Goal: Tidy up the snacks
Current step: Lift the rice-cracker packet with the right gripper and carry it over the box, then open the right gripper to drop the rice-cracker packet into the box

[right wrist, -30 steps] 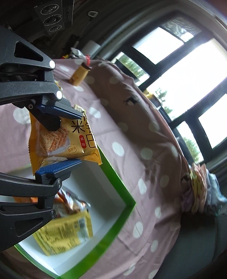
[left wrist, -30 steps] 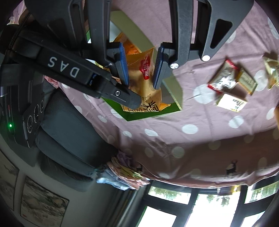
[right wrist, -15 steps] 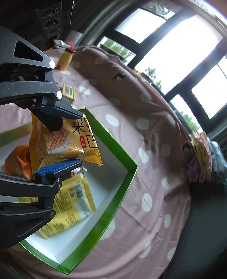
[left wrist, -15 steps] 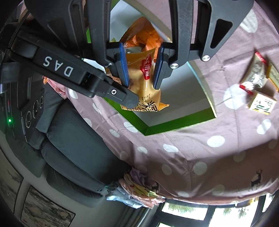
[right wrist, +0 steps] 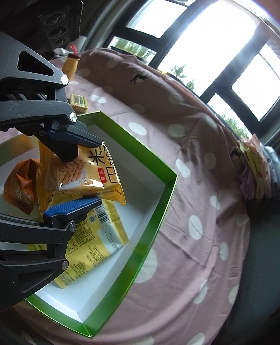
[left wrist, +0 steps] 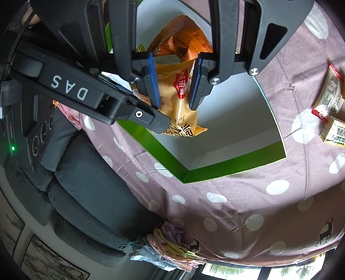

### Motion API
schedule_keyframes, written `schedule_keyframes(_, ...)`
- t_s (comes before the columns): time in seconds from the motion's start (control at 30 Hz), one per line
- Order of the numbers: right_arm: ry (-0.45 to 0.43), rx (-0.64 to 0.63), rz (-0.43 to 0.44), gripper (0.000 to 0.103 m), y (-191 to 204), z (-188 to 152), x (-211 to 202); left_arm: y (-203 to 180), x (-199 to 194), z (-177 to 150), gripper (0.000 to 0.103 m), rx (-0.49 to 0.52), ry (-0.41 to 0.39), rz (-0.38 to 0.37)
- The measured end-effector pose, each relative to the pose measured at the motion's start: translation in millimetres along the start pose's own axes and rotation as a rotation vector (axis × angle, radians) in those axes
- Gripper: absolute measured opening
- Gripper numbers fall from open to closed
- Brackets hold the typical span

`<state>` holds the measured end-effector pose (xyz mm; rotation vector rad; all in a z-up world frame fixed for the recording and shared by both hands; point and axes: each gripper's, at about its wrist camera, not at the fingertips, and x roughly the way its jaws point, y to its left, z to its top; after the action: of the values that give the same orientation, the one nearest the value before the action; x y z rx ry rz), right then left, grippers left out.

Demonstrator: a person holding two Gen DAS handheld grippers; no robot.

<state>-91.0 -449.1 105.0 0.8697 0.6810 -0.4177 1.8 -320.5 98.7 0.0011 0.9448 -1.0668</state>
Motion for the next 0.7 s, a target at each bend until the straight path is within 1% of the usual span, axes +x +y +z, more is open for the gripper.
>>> schedule_keyframes(0.2, 0.017, 0.026, -0.011, 0.05, -6.3, -0.3, 3.5, 0.2, 7.2, -0.8, 0.025, -0.008, 0.015, 0.005)
schedule_keyframes(0.33, 0.021, 0.029, -0.025, 0.05, -7.9, 0.2, 4.9, -2.6, 12.1, -2.8, 0.025, 0.003, 0.019, 0.025)
schedule_keyframes(0.47, 0.016, 0.03, -0.044, 0.05, -8.4, 0.1, 3.8, -1.9, 14.4, -3.3, 0.025, 0.001, 0.022, 0.008)
schedule_keyframes(0.7, 0.01, 0.035, -0.048, 0.05, -9.3, 0.7, 2.7, -0.1, 15.3, -4.0, 0.026, -0.018, 0.015, -0.005)
